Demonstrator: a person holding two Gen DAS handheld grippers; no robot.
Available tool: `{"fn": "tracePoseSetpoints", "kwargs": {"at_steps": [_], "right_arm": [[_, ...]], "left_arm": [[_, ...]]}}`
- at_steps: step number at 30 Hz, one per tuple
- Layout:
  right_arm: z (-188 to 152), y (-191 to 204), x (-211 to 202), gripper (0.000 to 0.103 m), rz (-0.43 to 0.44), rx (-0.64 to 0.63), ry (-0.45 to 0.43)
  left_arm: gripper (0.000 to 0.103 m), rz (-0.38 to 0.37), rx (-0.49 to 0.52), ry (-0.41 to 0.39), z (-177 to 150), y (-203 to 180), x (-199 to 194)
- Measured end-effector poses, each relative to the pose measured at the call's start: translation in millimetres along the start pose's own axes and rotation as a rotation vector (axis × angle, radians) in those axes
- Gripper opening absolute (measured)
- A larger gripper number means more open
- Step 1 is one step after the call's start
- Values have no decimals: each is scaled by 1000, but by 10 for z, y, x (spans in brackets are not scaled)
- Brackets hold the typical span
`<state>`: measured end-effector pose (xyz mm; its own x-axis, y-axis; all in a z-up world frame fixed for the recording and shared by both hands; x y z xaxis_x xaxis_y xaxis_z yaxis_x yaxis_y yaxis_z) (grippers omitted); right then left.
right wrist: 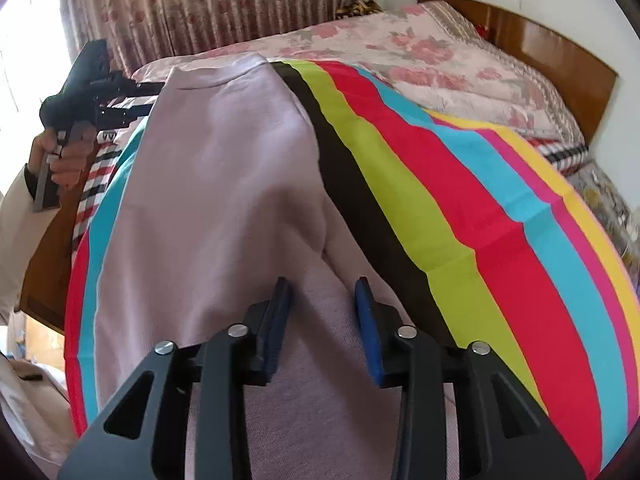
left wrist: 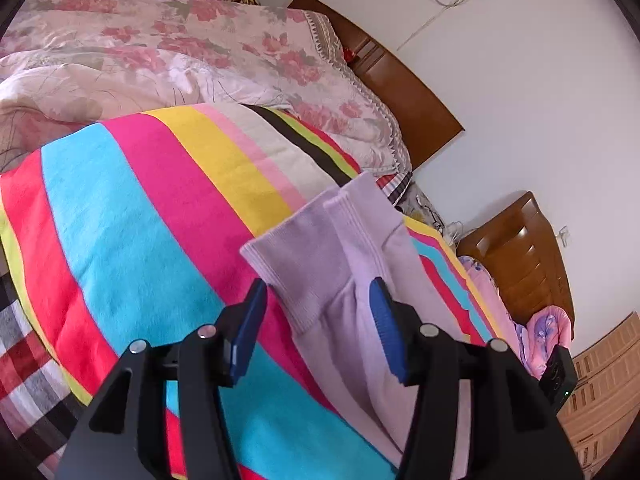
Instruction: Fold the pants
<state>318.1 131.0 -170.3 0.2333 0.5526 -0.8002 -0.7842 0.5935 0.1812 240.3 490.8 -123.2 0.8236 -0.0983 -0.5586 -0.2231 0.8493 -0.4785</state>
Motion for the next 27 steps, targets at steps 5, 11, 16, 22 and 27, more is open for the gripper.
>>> {"fn": "tracePoseSetpoints", "kwargs": {"at_steps": [5, 11, 16, 22, 27], "right_arm": [[-42, 9, 21, 30, 1, 5, -3], [-33, -2, 32, 30, -11, 22, -19], [-59, 1, 18, 28, -26, 26, -27], [-42, 3, -22, 10, -55, 18, -62], [188, 57, -458, 8, -149, -43, -230]], "left_arm": [[69, -52, -20, -50, -22, -77, -158], [64, -50, 8, 10, -26, -146, 55], [27, 76, 92, 52, -11, -139, 251], [11, 200, 256, -37, 83, -415, -17], [10, 247, 267, -85, 54, -442, -197]]}}
Point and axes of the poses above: each gripper's, at about its wrist camera, not at the fingertips, and x roughly the way its jaws point, y to its left, z to its top, the point moved 10 cm from there along x, roughly the way its jaws point, and after that the axes turned 14 degrees about x, right-handed, at the moved point
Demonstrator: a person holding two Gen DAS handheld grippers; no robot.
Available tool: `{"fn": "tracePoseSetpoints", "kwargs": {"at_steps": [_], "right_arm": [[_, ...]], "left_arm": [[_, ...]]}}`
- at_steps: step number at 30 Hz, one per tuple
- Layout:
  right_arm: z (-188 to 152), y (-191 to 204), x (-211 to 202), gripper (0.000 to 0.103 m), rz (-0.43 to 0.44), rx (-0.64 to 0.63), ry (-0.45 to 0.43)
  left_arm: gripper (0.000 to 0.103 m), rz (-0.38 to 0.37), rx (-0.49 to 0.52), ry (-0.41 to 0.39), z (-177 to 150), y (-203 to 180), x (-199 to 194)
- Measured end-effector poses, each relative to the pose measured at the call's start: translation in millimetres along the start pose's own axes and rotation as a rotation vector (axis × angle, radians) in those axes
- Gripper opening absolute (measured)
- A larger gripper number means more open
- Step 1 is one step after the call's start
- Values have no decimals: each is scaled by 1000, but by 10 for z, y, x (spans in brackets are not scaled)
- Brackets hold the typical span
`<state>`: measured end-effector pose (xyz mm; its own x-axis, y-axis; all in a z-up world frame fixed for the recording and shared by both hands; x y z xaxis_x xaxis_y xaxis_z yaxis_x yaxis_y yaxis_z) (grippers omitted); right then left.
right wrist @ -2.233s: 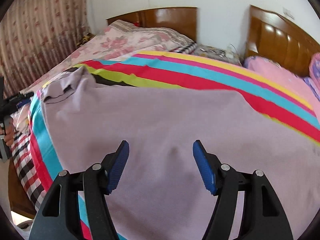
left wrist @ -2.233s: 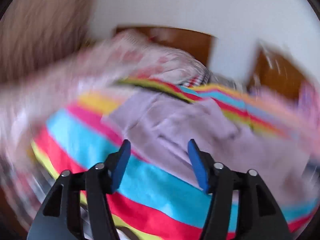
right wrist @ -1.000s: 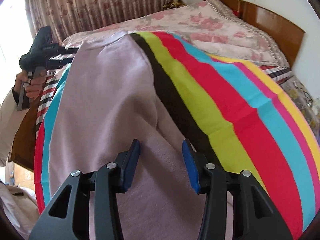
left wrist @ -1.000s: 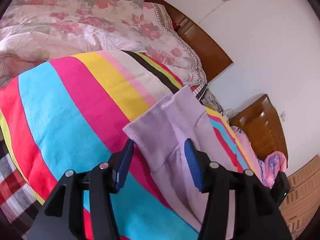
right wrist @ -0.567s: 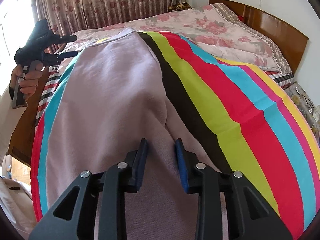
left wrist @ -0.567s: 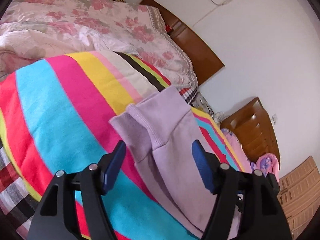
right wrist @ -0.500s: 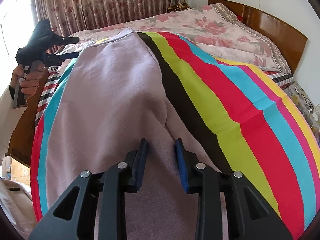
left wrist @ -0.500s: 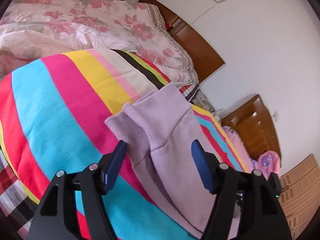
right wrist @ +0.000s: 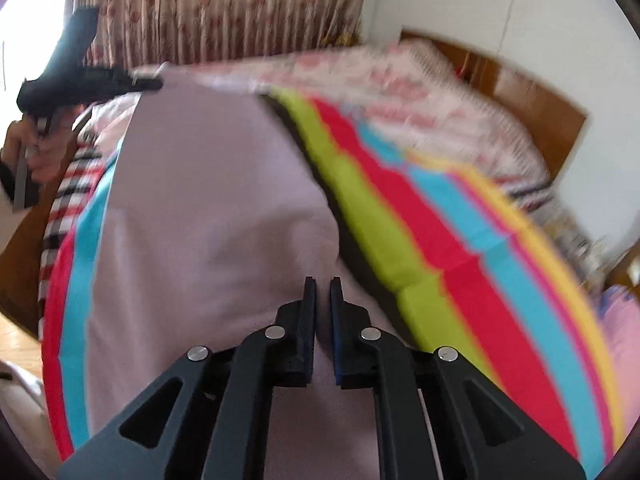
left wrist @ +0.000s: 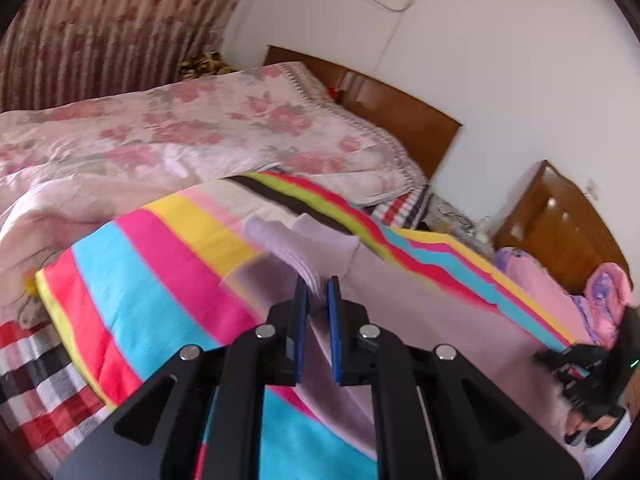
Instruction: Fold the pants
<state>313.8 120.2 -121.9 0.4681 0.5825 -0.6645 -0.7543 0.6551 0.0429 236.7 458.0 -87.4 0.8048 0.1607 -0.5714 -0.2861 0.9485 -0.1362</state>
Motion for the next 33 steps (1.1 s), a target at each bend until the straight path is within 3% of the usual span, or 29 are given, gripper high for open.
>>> {"fn": "tracePoseSetpoints", "kwargs": {"at_steps": [2, 3, 4, 8, 10, 14, 20, 21, 22, 24, 25, 27, 28, 30, 33], "right_arm": [[-6, -134, 89, 12, -16, 58, 18], [-107, -222, 230, 18, -32, 77, 83], [-233, -371, 364, 21, -76, 105, 140], [-326, -623, 235, 21, -4, 284, 126], [-368, -726, 88, 22, -19, 308, 113], [-552, -846, -28, 22, -65, 333, 149], [-711, -711, -85, 30, -5, 340, 175], [-741, -689, -38, 37, 4, 344, 198], [-747, -686, -39, 38, 1, 330, 195], [-667, -852, -87, 34, -68, 375, 154], [-642, -1009, -145, 35, -145, 425, 123], [-652, -1217, -250, 39, -231, 494, 98], [-651, -1192, -297, 40, -194, 514, 92], [-637, -922, -389, 41, -69, 498, 85], [-663, -186, -530, 41, 53, 315, 91]], "left_arm": [[10, 17, -20, 74, -192, 95, 173], [11, -6, -49, 127, -346, 150, 286], [16, -17, -57, 128, -384, 167, 294], [41, -20, -80, 79, -348, 271, 119], [42, -15, -114, 54, -306, 322, 38], [43, -79, -119, -2, -167, 96, -134], [62, -334, 127, 71, -336, -1149, -119], [62, -345, 162, 90, -401, -1273, -83], [62, -331, 201, 117, -483, -1375, -34], [62, -323, 259, 170, -634, -1553, 30], [62, -333, 269, 178, -668, -1591, 32], [69, -306, 296, 183, -719, -1599, 24], [75, -272, 306, 190, -745, -1548, 43], [76, -207, 281, 213, -766, -1377, 112], [76, -233, 129, 179, -688, -1150, 41]]}}
Point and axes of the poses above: each gripper's, at about its wrist camera, not at the fingertips, and x roughly the way its jaws point, y to its left, z to its top, the point moved 10 cm from there along x, roughly the way its jaws point, and after that the axes turned 14 degrees about x, right-handed, at the moved point
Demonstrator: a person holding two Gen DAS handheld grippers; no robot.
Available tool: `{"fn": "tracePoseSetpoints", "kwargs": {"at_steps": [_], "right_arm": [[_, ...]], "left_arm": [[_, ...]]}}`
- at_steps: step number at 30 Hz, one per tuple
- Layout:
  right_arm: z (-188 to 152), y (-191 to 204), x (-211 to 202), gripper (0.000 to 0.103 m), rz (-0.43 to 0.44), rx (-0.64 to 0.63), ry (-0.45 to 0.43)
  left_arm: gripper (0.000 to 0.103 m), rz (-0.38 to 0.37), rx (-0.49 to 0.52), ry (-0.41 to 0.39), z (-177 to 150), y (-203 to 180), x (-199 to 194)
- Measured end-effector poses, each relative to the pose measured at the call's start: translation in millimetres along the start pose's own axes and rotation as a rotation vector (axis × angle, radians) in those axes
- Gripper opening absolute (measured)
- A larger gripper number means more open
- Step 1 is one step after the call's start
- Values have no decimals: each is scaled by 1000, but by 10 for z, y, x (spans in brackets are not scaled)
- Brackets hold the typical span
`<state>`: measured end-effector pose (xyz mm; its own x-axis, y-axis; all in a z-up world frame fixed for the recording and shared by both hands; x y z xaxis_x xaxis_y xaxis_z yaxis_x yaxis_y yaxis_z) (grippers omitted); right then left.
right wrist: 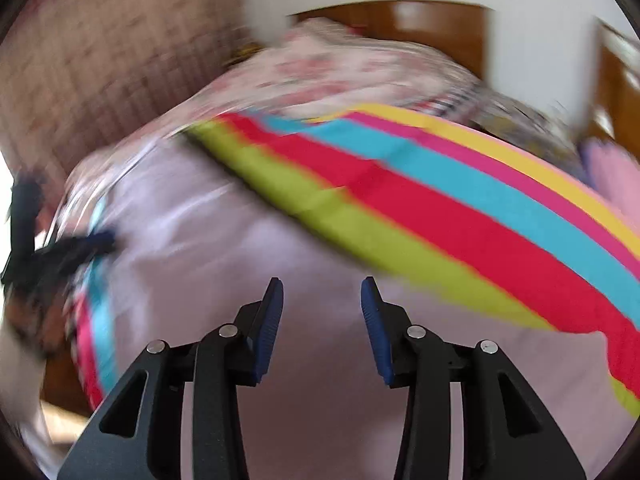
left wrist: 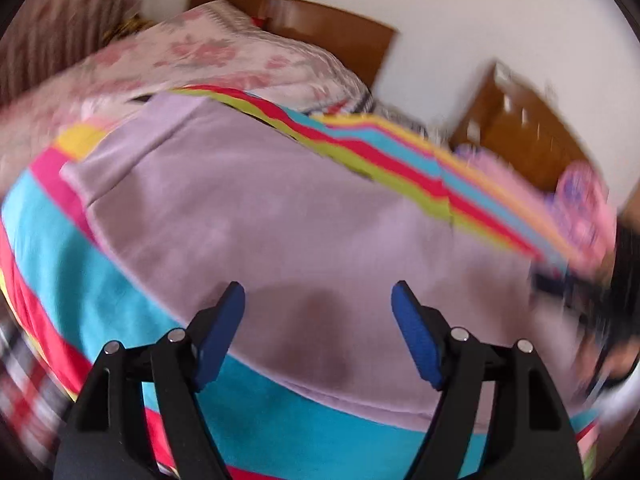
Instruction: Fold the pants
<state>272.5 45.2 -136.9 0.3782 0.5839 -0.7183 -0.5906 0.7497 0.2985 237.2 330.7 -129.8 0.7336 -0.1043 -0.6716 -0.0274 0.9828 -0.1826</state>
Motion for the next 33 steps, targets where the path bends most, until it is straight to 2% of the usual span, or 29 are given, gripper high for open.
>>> {"fn": "tracePoseSetpoints", "kwargs": {"at_steps": [3, 6, 9, 11, 16, 21, 23, 33], "right_arm": [[-267, 671, -37, 40, 135, -148, 24], [-502, 1151, 42, 36, 226, -239, 75], [-619, 1358, 197, 30, 217, -299, 105], [-665, 1401, 277, 24, 201, -303, 120], [-758, 1321, 429, 20, 129, -320, 157], [-727, 1260, 456, 16, 197, -246, 196], [-728, 1223, 505, 14, 147, -282, 190], [-736, 1265, 536, 16, 66, -393, 172]], "left_arm": [[76, 42, -110, -45, 38, 259, -169], [79, 51, -145, -70, 41, 337, -281], [80, 56, -139, -74, 2, 362, -353], [82, 61, -134, -73, -42, 384, -369], [84, 47, -149, -62, -207, 416, -400], [84, 30, -147, -59, -270, 428, -404], [86, 32, -139, -63, -279, 430, -419], [87, 36, -147, -69, -300, 472, -451]]}}
Point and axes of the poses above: each gripper's, at about its wrist camera, not at the fingertips, and x roughly the way its jaws point, y to its left, z to its top, the point moved 10 cm from there along x, roughly the way its jaws point, and after that the axes turned 14 degrees about x, right-handed, at the moved point
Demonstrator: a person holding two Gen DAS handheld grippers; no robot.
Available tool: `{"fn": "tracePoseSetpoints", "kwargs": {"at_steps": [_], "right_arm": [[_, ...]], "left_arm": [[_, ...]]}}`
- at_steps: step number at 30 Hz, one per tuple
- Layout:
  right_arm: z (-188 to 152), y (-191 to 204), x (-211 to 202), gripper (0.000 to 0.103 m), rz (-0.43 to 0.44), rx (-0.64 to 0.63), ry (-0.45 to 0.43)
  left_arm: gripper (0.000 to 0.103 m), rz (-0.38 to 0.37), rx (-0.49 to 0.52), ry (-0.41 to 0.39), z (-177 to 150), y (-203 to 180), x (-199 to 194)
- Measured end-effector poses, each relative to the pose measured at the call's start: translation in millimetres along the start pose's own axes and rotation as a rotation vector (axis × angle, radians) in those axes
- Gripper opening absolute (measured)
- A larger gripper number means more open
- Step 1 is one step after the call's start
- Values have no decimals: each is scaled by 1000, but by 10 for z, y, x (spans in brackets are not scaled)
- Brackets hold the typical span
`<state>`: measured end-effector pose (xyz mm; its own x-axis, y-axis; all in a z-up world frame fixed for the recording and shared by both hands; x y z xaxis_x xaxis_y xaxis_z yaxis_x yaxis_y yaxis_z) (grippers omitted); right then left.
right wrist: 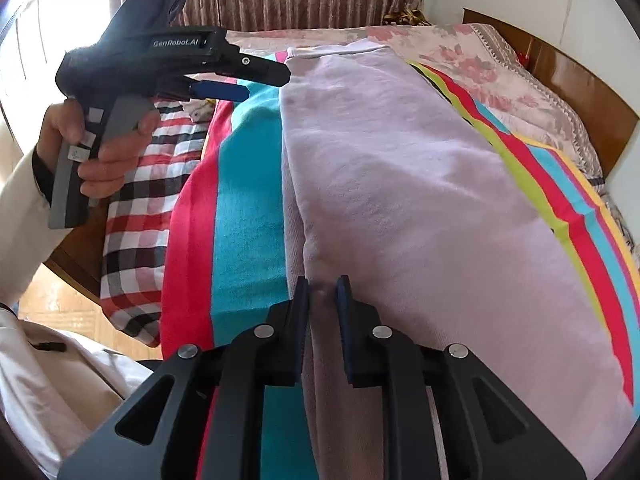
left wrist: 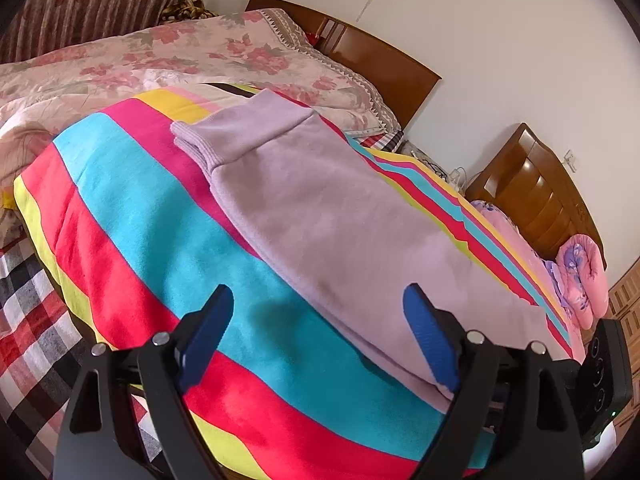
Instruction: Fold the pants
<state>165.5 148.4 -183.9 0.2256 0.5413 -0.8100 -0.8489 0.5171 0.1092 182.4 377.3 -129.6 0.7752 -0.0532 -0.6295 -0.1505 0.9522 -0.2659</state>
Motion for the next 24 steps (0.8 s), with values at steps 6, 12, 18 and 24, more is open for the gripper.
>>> {"fn": "tracePoseSetpoints", "kwargs": {"at_steps": [6, 12, 18, 24], "right_arm": [[8, -1, -15, 5, -18, -12, -8], [151, 88, -388, 5, 140, 68, -54], [-42, 61, -31, 7, 95, 48, 19], [-48, 70, -176, 45, 98, 68, 15]], "left_arm": [[87, -4, 6, 2, 14, -16, 1], [87, -21, 36, -21, 97, -125, -70], [87, -91, 136, 10, 83, -551, 56], [91, -50, 276, 149, -186, -749, 461]]}}
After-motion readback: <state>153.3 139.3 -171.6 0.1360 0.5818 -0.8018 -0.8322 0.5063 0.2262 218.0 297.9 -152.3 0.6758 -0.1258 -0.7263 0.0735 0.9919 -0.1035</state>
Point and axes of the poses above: each gripper's, at about its wrist camera, not at the fingertips, and x roughly the way its jaws point, y to its left, z to its top, the point moved 10 cm from there along x, roughly the way its jaws point, and after that the axes turned 14 degrees about x, right-handed, at the moved point
